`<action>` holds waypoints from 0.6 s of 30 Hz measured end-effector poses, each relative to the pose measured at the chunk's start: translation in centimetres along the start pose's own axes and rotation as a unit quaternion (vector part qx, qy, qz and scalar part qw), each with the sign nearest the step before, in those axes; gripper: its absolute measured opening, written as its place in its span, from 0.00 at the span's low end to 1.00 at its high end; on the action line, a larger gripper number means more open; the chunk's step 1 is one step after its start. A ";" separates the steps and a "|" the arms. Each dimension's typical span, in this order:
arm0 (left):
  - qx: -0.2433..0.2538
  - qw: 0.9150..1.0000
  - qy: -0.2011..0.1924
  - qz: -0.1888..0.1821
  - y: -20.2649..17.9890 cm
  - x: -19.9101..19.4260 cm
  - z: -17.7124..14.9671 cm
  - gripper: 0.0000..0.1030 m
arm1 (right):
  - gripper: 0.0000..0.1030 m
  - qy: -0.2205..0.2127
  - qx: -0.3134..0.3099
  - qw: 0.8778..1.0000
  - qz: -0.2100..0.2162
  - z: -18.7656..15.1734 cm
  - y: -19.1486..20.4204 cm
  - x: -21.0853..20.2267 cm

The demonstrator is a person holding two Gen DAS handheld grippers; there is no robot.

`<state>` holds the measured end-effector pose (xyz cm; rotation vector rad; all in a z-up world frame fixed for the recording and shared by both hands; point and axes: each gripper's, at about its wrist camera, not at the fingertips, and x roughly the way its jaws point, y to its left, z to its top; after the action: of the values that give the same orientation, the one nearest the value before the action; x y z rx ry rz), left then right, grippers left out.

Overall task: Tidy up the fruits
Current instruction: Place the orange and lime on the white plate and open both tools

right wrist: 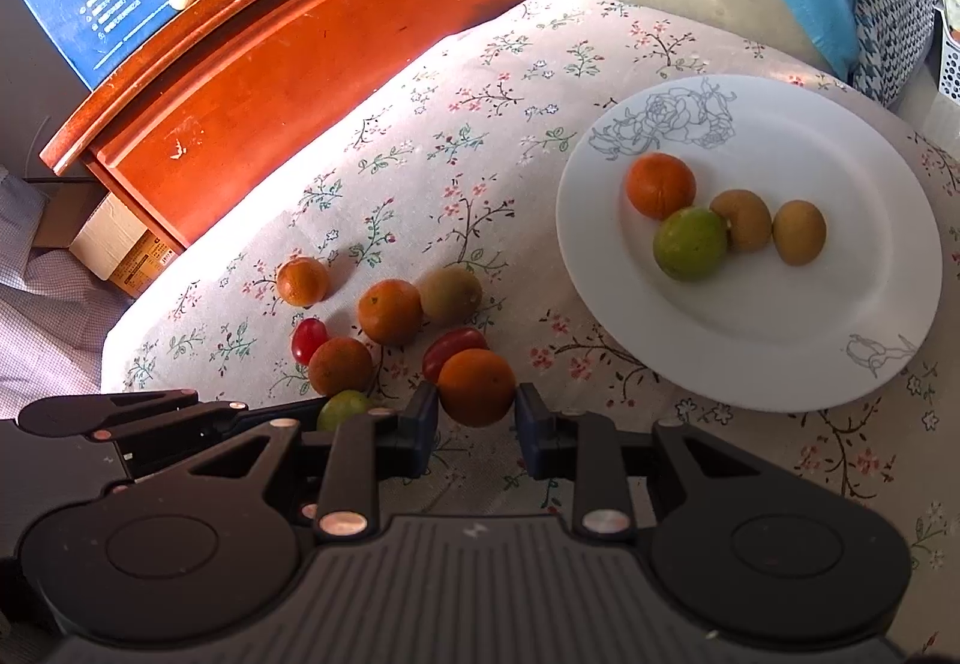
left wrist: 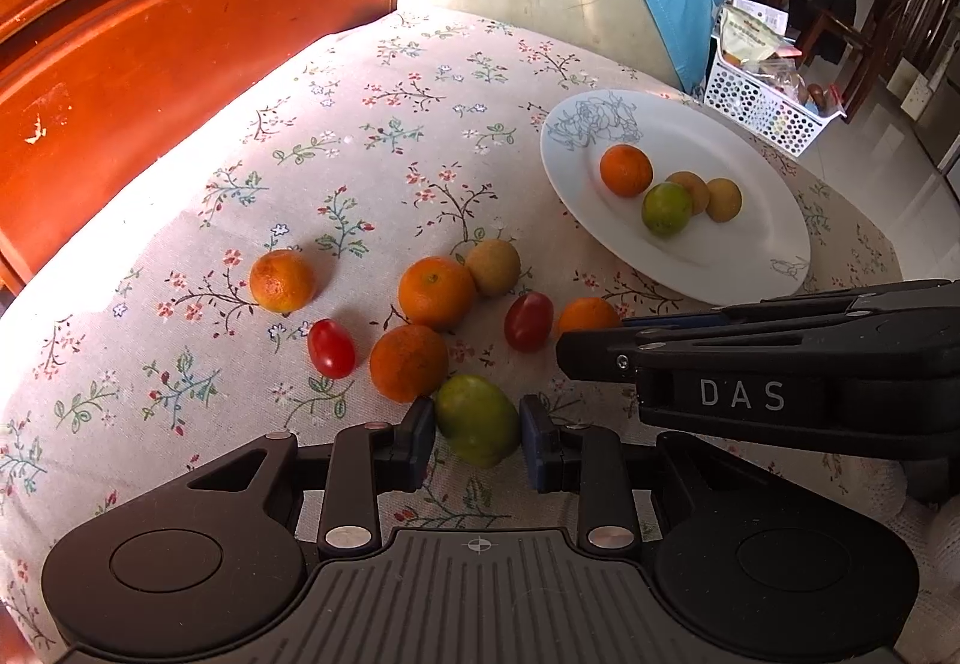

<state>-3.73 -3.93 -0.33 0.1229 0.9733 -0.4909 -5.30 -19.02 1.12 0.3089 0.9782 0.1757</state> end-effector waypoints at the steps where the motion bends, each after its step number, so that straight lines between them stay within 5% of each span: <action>1: -0.001 1.000 -0.003 -0.001 0.0 -0.1 0.1 0.27 | 0.27 -0.003 0.002 1.000 0.002 0.1 -0.1 -0.2; 18: -0.001 0.997 -0.070 -0.018 -1.8 -1.9 4.9 0.27 | 0.27 -0.101 0.063 0.993 -0.024 3.6 -3.9 -5.6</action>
<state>-1.71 -6.42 4.18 0.0675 0.8402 -0.5247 -5.38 -24.96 6.06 0.4093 0.7972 0.0376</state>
